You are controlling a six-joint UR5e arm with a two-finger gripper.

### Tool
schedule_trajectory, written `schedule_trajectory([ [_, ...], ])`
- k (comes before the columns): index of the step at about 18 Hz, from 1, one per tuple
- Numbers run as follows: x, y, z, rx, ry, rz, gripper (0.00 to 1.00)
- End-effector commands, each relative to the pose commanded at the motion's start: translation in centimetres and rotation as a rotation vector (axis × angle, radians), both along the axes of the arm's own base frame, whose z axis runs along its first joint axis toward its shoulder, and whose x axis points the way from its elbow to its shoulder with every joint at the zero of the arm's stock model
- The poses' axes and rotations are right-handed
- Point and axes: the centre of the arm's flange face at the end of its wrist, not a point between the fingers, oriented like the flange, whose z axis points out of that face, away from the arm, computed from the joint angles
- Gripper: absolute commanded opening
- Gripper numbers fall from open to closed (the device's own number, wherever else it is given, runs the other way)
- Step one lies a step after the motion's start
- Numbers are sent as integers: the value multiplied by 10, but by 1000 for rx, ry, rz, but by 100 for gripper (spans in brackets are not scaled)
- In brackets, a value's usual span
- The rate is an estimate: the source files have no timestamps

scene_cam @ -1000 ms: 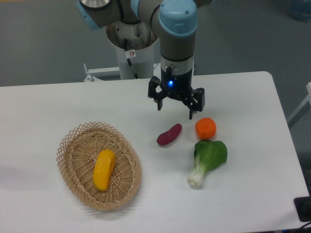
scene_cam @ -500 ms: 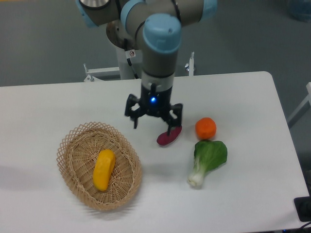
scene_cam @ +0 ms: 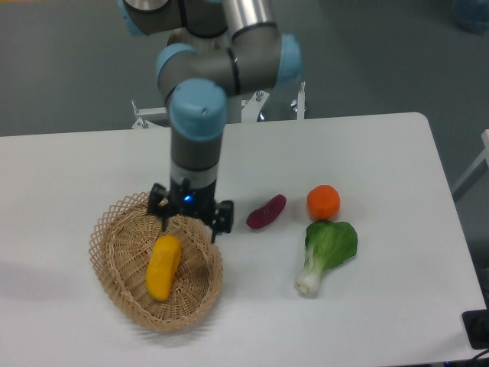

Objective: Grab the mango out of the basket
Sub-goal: 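Lower the gripper onto the yellow mango in the basket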

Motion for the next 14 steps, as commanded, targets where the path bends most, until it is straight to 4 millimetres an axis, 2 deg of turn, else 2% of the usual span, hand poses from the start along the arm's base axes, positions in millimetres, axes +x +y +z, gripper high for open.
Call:
schedule_trajectory([
  [2, 10, 9, -22, -34, 20, 8, 100],
  [4, 22, 16, -34, -56, 40, -1, 100],
  [9, 25, 20, -57, -75, 29, 8, 100],
  [14, 28, 22, -62, -78, 48, -3, 100],
])
